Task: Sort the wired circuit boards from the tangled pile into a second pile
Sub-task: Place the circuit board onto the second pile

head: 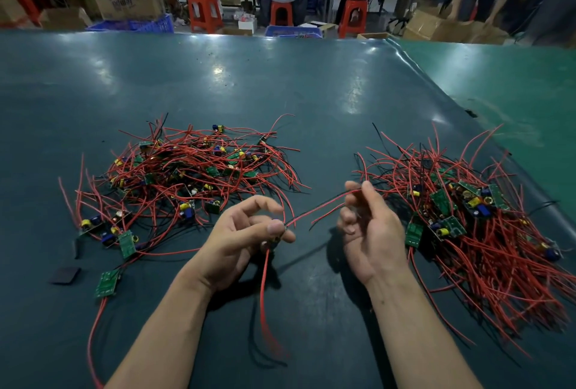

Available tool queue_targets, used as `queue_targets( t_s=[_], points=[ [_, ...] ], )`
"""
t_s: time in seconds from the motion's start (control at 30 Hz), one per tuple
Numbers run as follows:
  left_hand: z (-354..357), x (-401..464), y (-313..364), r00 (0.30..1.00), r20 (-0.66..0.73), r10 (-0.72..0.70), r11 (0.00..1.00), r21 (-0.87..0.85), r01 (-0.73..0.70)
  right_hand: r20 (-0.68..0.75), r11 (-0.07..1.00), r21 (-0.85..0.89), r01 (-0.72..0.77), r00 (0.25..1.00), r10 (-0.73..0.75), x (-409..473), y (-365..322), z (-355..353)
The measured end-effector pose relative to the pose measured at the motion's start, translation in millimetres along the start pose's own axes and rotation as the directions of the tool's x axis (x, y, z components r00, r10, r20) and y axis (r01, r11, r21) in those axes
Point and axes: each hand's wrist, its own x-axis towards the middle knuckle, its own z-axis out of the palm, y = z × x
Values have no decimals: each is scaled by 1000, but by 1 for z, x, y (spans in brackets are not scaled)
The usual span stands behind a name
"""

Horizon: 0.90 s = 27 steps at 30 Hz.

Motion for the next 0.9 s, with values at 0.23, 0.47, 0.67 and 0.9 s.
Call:
queue_targets(
  t_s=[0.23,0.47,0.67,0.9],
  points=[
    [7,3,-2,997,-68,34,948,-313,-54,294,794,-579,186,956,-9,-18,22,7],
    [4,5,-2,991,-135,7,892,-447,-67,444,825,-528,203,894,65,-29,26,12],
    [11,8,-9,982,-149,118,968,-202,-147,303,907,-388,165,952,-43,-29,27,16],
    [14,7,-15,975,-219,41,999,-22,-47,337,941,-315,127,941,-14,-27,28,15]
  ],
)
